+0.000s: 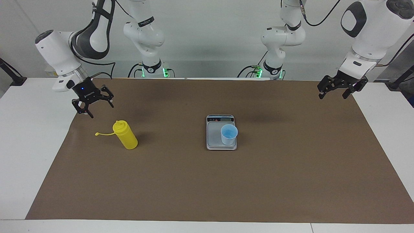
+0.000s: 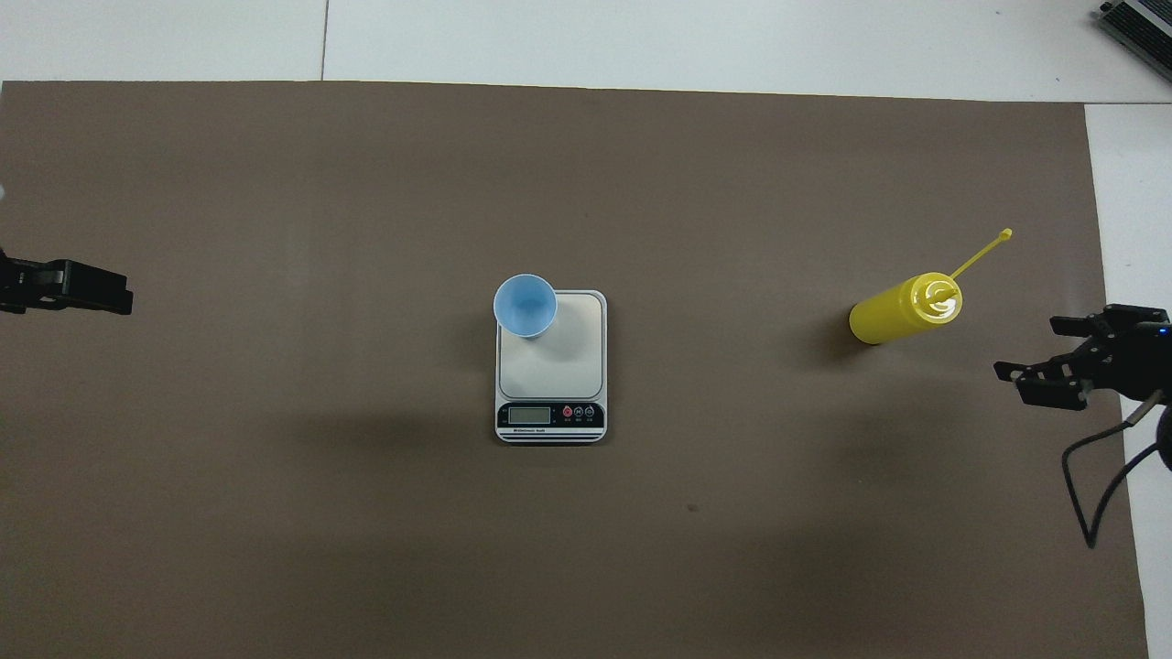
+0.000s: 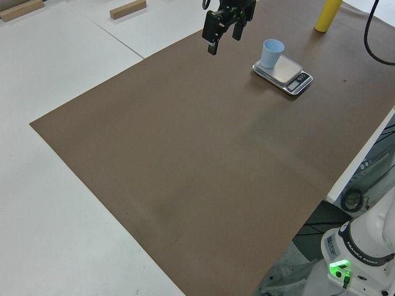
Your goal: Pour seasoning into cup on scale with both arms
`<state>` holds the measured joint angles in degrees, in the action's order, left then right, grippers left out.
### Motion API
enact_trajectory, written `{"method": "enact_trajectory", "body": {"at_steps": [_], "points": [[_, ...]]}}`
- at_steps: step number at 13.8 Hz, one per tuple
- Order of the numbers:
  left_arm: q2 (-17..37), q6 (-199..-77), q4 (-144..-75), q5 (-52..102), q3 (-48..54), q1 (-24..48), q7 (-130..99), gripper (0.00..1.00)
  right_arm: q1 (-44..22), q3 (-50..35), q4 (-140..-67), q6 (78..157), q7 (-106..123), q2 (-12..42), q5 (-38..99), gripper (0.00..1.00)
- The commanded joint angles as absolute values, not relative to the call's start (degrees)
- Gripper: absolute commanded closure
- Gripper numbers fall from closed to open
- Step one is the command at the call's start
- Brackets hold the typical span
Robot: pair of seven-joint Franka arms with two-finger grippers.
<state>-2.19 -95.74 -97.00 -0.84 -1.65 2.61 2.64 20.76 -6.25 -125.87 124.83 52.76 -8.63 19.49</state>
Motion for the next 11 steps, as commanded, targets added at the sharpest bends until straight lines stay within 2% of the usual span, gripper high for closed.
{"method": "enact_trajectory", "body": {"at_steps": [1,4,7,11], "points": [[-3.1,-95.2,-97.7,-0.2,-1.8,2.5,2.3,0.00,16.9,-6.7,-121.1,119.6,34.7,-9.1,12.0,0.00],[-3.1,-95.2,-97.7,-0.2,-1.7,2.5,2.3,0.00,10.8,-7.4,-112.9,110.7,12.1,-6.7,2.9,0.00],[-3.1,-95.2,-97.7,-0.2,-1.7,2.5,2.3,0.00,7.7,-7.4,-105.8,106.5,-5.0,-4.5,1.9,0.00],[-3.1,-95.2,-97.7,-0.2,-1.7,2.5,2.3,0.00,5.3,-7.6,-90.8,96.1,-12.2,1.6,-3.1,0.00]]}}
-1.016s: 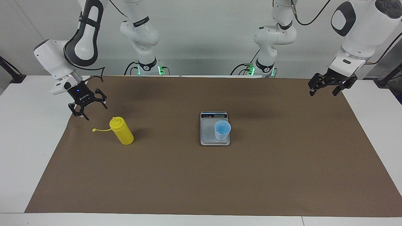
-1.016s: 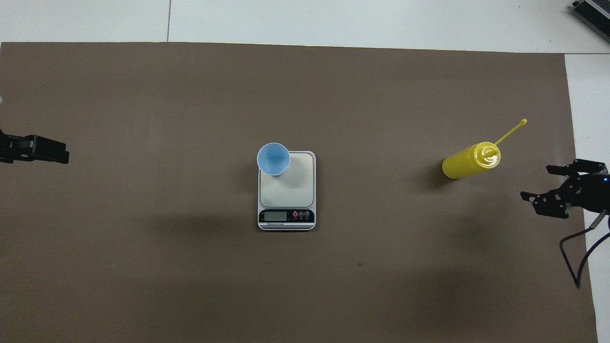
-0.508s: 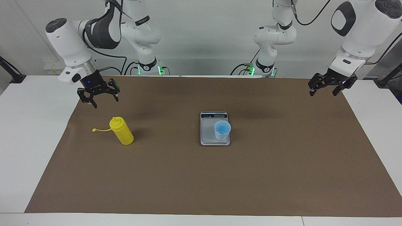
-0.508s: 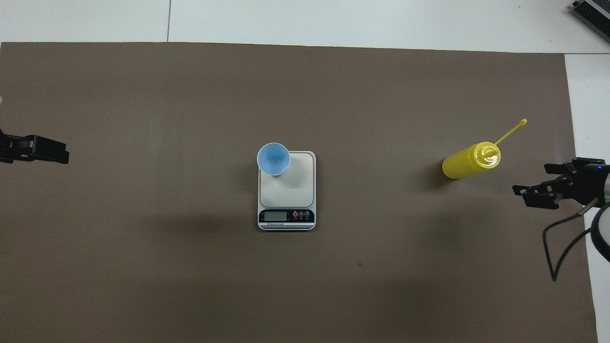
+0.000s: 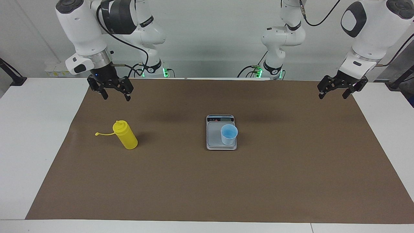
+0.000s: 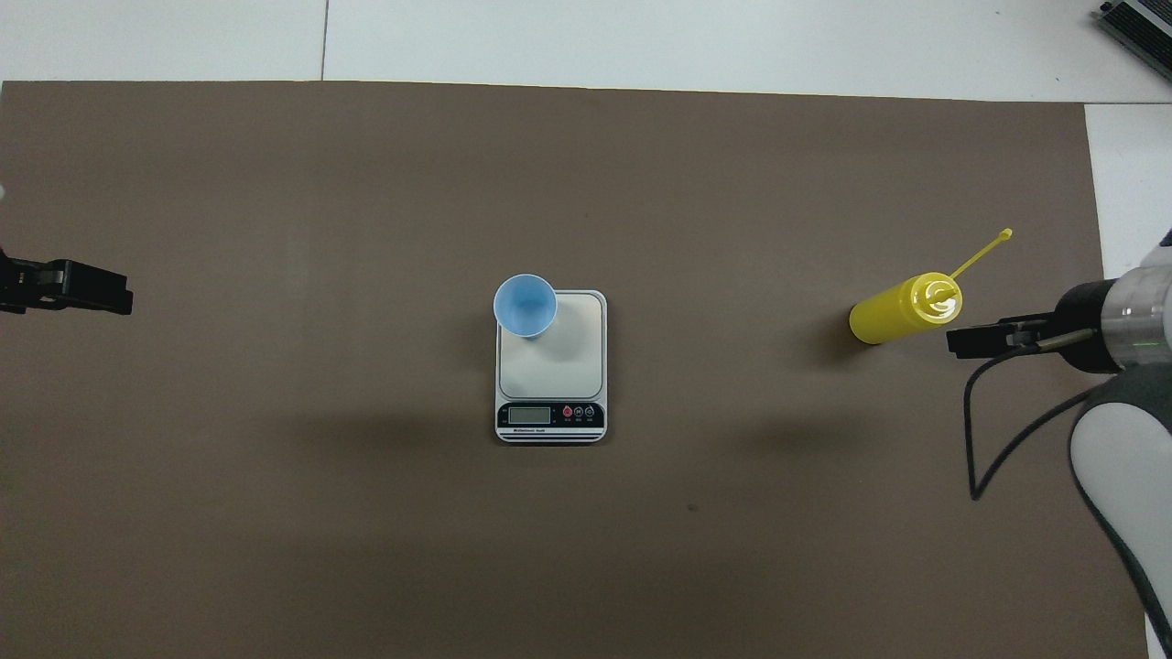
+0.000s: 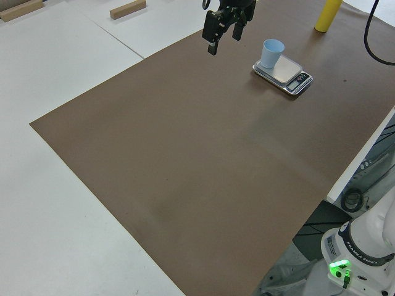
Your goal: Pour seasoning into cup on scale with both arms
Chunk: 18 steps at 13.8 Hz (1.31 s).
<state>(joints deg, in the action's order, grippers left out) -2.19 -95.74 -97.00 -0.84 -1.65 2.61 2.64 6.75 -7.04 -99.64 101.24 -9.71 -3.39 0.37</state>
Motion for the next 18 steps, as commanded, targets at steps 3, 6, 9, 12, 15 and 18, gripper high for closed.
{"method": "enact_trajectory", "body": {"at_steps": [3,6,9,12,15,18], "points": [[-3.1,-95.2,-97.7,-0.2,-1.7,2.5,2.3,0.00,4.8,-7.6,-86.8,92.1,-12.3,2.9,-3.9,0.00],[-3.1,-95.2,-97.7,-0.2,-1.7,2.5,2.3,0.00,5.1,-7.5,-86.1,89.6,-12.4,2.6,-2.8,0.00],[-3.1,-95.2,-97.7,-0.2,-1.7,2.5,2.3,0.00,4.3,-7.6,-87.0,85.3,-22.8,1.7,-2.7,0.00],[-3.1,-95.2,-97.7,-0.2,-1.7,2.5,2.3,0.00,4.7,-7.7,-90.8,85.9,-24.0,-0.1,-2.7,0.00],[-3.1,-95.2,-97.7,-0.2,-1.7,2.5,2.3,0.00,6.1,-7.5,-95.7,89.8,-19.3,-2.1,-2.5,0.00],[-3.1,-95.2,-97.7,-0.2,-1.7,2.5,2.3,0.00,6.9,-7.5,-101.7,95.4,-16.7,-4.7,-1.1,0.00]]}}
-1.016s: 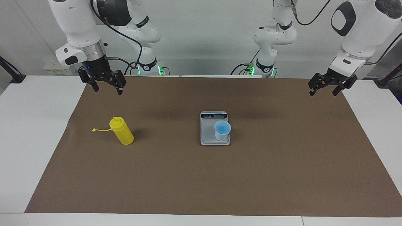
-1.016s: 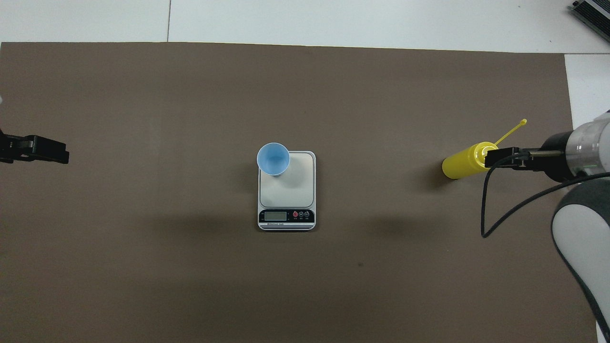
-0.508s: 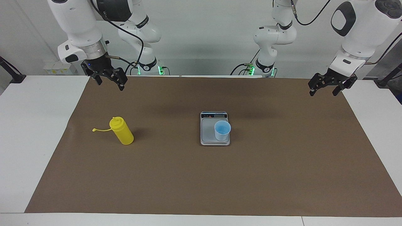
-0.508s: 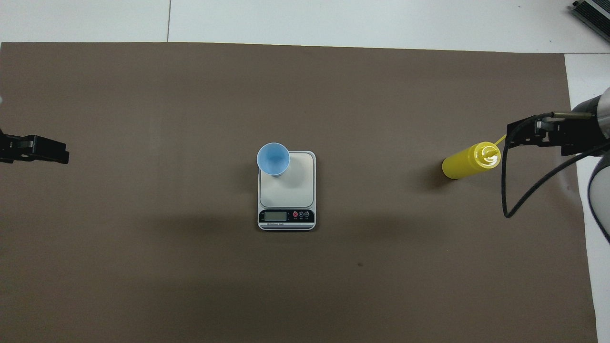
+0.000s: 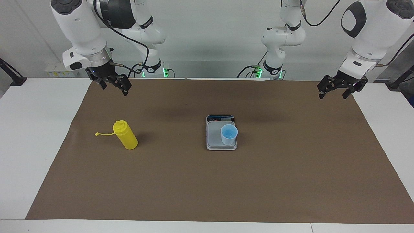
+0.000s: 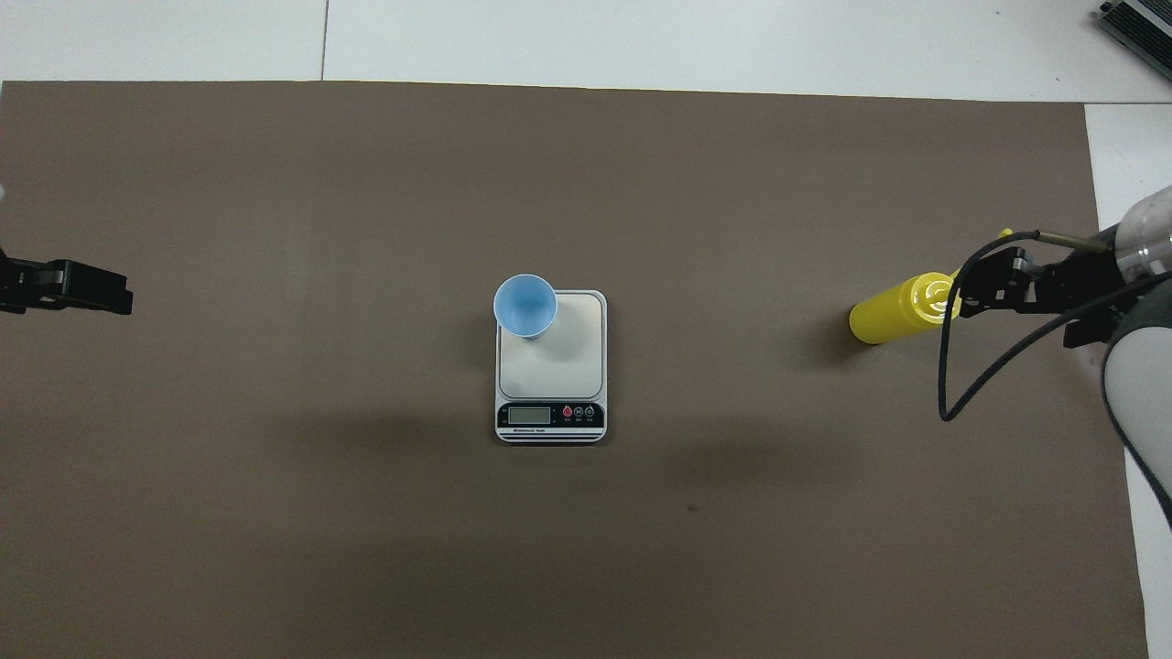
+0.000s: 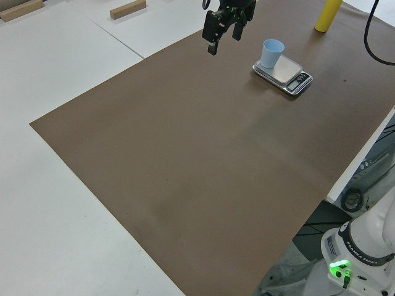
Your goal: Pour seasoning into cup on scale with both arms
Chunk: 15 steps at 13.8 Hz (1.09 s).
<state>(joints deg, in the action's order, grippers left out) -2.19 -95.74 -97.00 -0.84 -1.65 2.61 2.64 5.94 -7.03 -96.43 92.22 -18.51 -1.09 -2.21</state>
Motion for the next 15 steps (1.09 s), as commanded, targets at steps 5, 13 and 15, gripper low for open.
{"method": "enact_trajectory", "body": {"at_steps": [5,13,15], "points": [[-3.1,-95.2,-97.7,-0.2,-1.7,2.5,2.3,0.00,8.2,-7.3,-100.9,95.8,-16.3,-4.4,0.5,0.00],[-3.1,-95.2,-97.7,-0.2,-1.7,2.5,2.3,0.00,8.3,-7.3,-96.9,94.9,-10.5,-2.5,0.4,0.00],[-3.1,-95.2,-97.7,-0.2,-1.7,2.5,2.3,0.00,8.3,-7.4,-97.0,94.8,-10.5,-2.5,0.7,0.00]]}}
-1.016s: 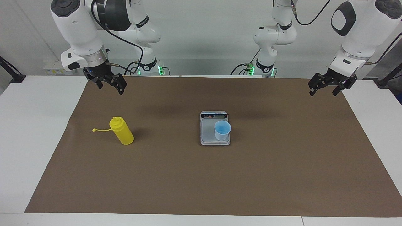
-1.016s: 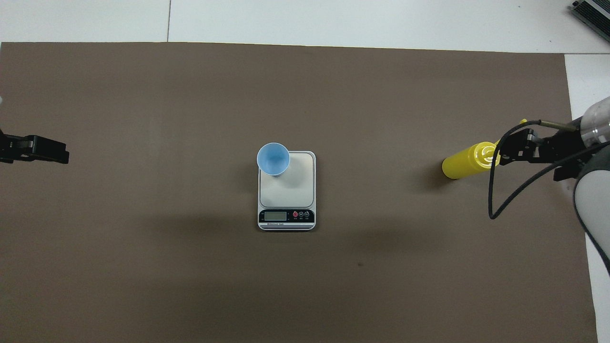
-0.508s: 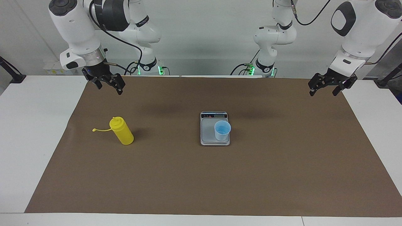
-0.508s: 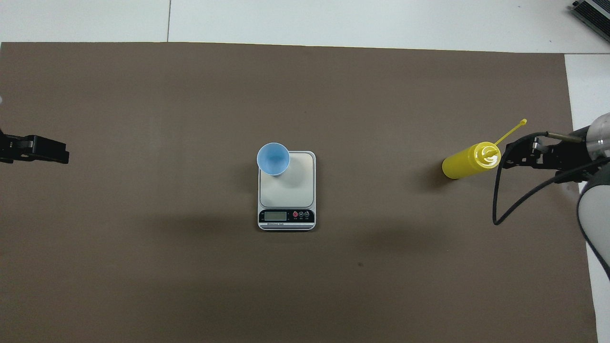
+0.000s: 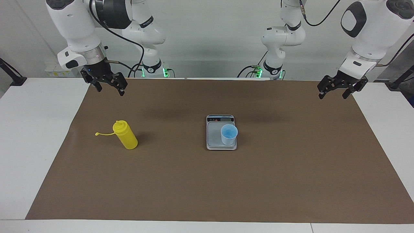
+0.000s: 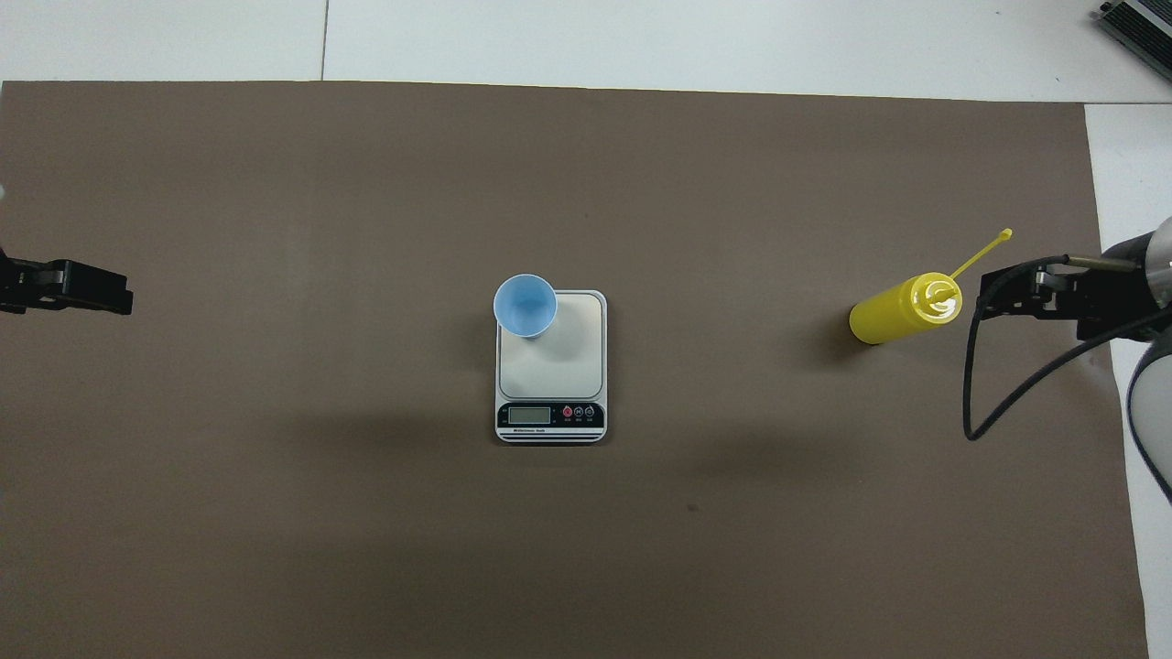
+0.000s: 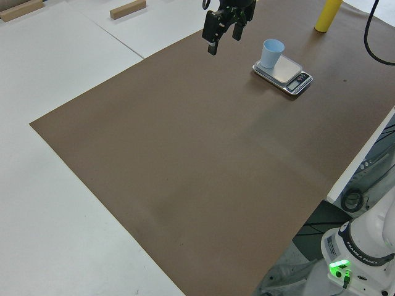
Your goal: Pour seasoning into cup on scale with both arms
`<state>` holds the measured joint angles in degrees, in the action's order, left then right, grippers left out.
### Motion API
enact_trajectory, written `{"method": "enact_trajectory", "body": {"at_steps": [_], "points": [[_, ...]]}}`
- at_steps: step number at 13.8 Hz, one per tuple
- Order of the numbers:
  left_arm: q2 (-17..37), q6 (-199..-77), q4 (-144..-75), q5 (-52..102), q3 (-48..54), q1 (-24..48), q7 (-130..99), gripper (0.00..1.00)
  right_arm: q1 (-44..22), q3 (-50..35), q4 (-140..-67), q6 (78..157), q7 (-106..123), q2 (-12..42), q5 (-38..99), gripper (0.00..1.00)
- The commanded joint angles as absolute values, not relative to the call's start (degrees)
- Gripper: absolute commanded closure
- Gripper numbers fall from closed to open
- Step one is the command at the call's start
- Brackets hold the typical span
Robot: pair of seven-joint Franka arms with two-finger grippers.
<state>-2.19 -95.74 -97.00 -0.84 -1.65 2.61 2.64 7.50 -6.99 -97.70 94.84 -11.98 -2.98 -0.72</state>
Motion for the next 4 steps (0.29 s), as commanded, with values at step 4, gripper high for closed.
{"method": "enact_trajectory", "body": {"at_steps": [4], "points": [[-3.1,-95.2,-97.7,-0.2,-1.7,2.5,2.3,0.00,8.2,-7.4,-97.0,95.3,-10.5,-2.5,0.6,0.00]]}}
